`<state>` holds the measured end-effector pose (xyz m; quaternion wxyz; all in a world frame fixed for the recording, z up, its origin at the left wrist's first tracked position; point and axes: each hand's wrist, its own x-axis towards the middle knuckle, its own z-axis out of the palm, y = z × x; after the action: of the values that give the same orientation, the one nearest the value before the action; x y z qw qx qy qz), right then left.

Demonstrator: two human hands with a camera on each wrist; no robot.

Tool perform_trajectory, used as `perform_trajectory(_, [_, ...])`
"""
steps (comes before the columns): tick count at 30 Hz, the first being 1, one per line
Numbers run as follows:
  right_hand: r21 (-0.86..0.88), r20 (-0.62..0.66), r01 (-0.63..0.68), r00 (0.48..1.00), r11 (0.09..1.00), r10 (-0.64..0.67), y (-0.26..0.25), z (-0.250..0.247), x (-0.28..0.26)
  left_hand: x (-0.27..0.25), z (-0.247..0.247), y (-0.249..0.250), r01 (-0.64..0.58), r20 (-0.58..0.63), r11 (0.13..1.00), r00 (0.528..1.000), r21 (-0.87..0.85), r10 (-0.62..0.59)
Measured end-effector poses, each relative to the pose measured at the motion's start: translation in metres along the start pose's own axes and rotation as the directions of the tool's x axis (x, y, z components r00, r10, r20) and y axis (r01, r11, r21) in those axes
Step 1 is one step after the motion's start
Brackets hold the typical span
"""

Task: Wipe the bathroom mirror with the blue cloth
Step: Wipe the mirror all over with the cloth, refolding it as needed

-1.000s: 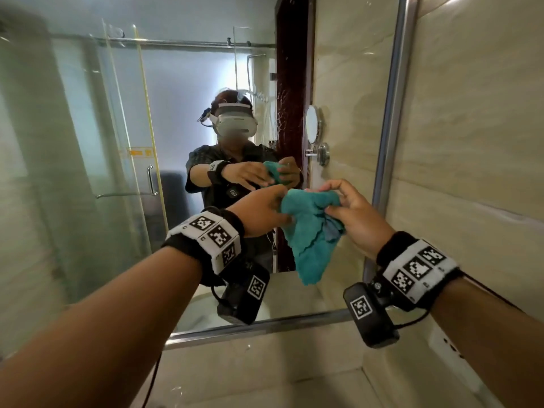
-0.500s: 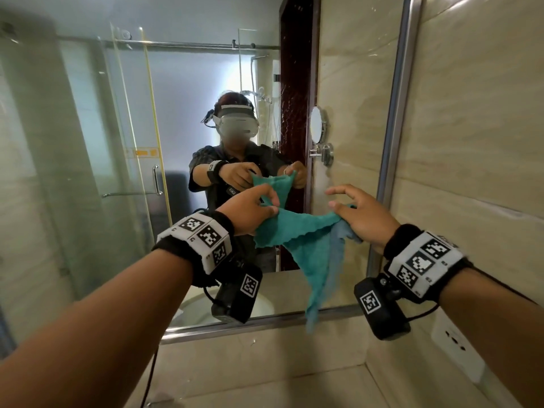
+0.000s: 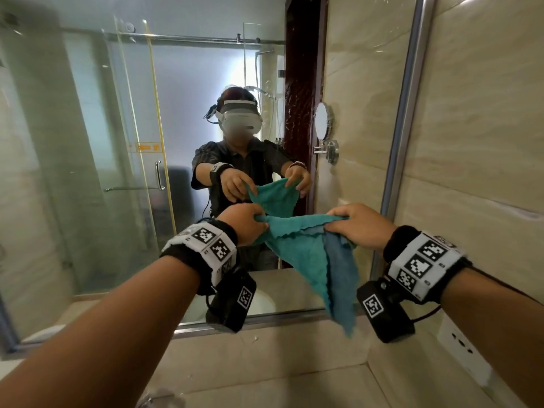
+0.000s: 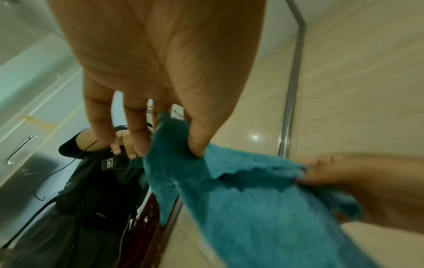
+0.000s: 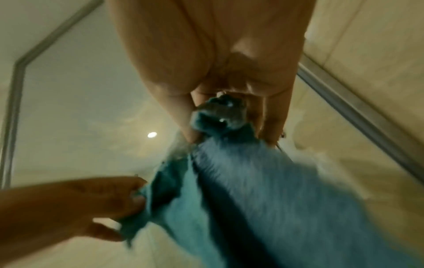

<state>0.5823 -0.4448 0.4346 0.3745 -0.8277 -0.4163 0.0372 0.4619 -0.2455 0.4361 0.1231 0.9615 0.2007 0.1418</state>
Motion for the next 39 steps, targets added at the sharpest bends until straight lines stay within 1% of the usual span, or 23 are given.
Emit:
perform_trajectory(2, [0.130, 0.010, -0.035, 0.999, 0.991, 0.034, -0.001, 0.004, 0.003, 0.001, 0.012, -0.002, 0.011, -0.020, 0.999, 1.000, 0.042, -0.010])
perform_trajectory(4, [0.271, 0.024, -0.059, 0.998, 0.961, 0.055, -0.001, 0.008, 0.006, -0.003, 0.019, 0.003, -0.086, -0.067, 0.992, 0.995, -0.088, 0.080])
perform_trajectory(6, [0.479, 0.056, -0.087, 0.996, 0.874, 0.068, -0.004, 0.013, 0.008, -0.008, 0.023, 0.015, -0.164, 0.025, 0.943, 0.984, -0.290, 0.179])
perform_trajectory(8, [0.648, 0.100, -0.121, 0.992, 0.752, 0.074, -0.006, 0.015, 0.009, -0.009, 0.026, 0.027, -0.130, 0.134, 0.887, 0.969, -0.443, 0.209])
perform_trajectory(10, [0.744, 0.129, -0.121, 0.991, 0.658, 0.037, -0.006, 0.016, 0.010, -0.006, 0.029, 0.032, -0.115, 0.131, 0.884, 0.972, -0.454, 0.193])
perform_trajectory(11, [0.755, 0.134, -0.103, 0.991, 0.648, 0.002, -0.005, 0.015, 0.011, -0.004, 0.029, 0.033, -0.123, 0.107, 0.903, 0.978, -0.412, 0.182])
perform_trajectory(12, [0.745, 0.136, -0.080, 0.990, 0.662, -0.034, -0.003, 0.014, 0.012, -0.003, 0.029, 0.033, -0.139, 0.078, 0.924, 0.981, -0.356, 0.177])
perform_trajectory(14, [0.637, 0.139, -0.037, 0.988, 0.770, -0.067, 0.002, 0.013, 0.014, -0.001, 0.029, 0.031, -0.192, 0.019, 0.939, 0.978, -0.284, 0.206])
perform_trajectory(17, [0.308, 0.073, 0.025, 0.996, 0.951, -0.050, 0.010, 0.009, 0.015, 0.003, 0.028, 0.026, -0.209, 0.003, 0.925, 0.975, -0.317, 0.221])
perform_trajectory(19, [0.200, 0.070, 0.023, 0.997, 0.980, -0.038, 0.011, 0.007, 0.014, 0.005, 0.025, 0.024, -0.186, 0.010, 0.906, 0.979, -0.380, 0.205])
perform_trajectory(21, [0.080, 0.146, 0.024, 0.989, 0.996, -0.035, 0.010, 0.006, 0.014, 0.006, 0.023, 0.026, -0.197, 0.025, 0.871, 0.972, -0.450, 0.233])
perform_trajectory(22, [-0.022, 0.152, 0.073, 0.986, 0.997, -0.069, 0.010, 0.007, 0.015, 0.006, 0.022, 0.027, -0.209, 0.028, 0.851, 0.967, -0.481, 0.253])
perform_trajectory(24, [-0.215, 0.086, 0.160, 0.986, 0.963, -0.145, 0.010, 0.008, 0.019, 0.005, 0.021, 0.027, -0.229, 0.029, 0.847, 0.961, -0.479, 0.276])
perform_trajectory(25, [-0.231, 0.069, 0.165, 0.986, 0.959, -0.153, 0.009, 0.008, 0.020, 0.006, 0.021, 0.026, -0.234, 0.028, 0.860, 0.961, -0.454, 0.277])
perform_trajectory(27, [-0.097, 0.111, 0.109, 0.989, 0.989, -0.098, 0.008, 0.010, 0.020, 0.006, 0.021, 0.022, -0.238, 0.000, 0.889, 0.966, -0.391, 0.259])
perform_trajectory(28, [-0.026, 0.123, 0.081, 0.989, 0.996, -0.077, 0.008, 0.012, 0.021, 0.007, 0.022, 0.020, -0.247, -0.043, 0.908, 0.968, -0.337, 0.247])
perform_trajectory(30, [0.090, 0.071, 0.027, 0.997, 0.996, -0.034, 0.012, 0.014, 0.022, 0.007, 0.023, 0.017, -0.275, -0.185, 0.932, 0.954, -0.238, 0.234])
perform_trajectory(31, [0.147, 0.031, -0.004, 1.000, 0.989, -0.001, 0.013, 0.015, 0.023, 0.007, 0.023, 0.018, -0.274, -0.244, 0.932, 0.945, -0.236, 0.216])
perform_trajectory(32, [0.191, -0.002, -0.024, 1.000, 0.981, 0.025, 0.014, 0.016, 0.023, 0.006, 0.023, 0.019, -0.255, -0.253, 0.929, 0.949, -0.268, 0.187])
perform_trajectory(33, [0.206, -0.027, -0.025, 0.999, 0.978, 0.031, 0.016, 0.017, 0.024, 0.006, 0.024, 0.022, -0.201, -0.191, 0.927, 0.971, -0.317, 0.146])
perform_trajectory(35, [0.219, -0.044, -0.005, 0.999, 0.976, 0.015, 0.016, 0.017, 0.026, 0.008, 0.026, 0.028, -0.060, 0.015, 0.929, 0.997, -0.364, 0.070])
perform_trajectory(37, [0.330, -0.020, 0.033, 0.999, 0.944, -0.028, 0.014, 0.017, 0.027, 0.012, 0.029, 0.032, 0.034, 0.163, 0.888, 0.986, -0.458, 0.047])
perform_trajectory(39, [0.498, 0.017, 0.048, 0.998, 0.866, -0.065, 0.013, 0.016, 0.029, 0.010, 0.028, 0.038, 0.050, 0.240, 0.788, 0.962, -0.614, 0.126])
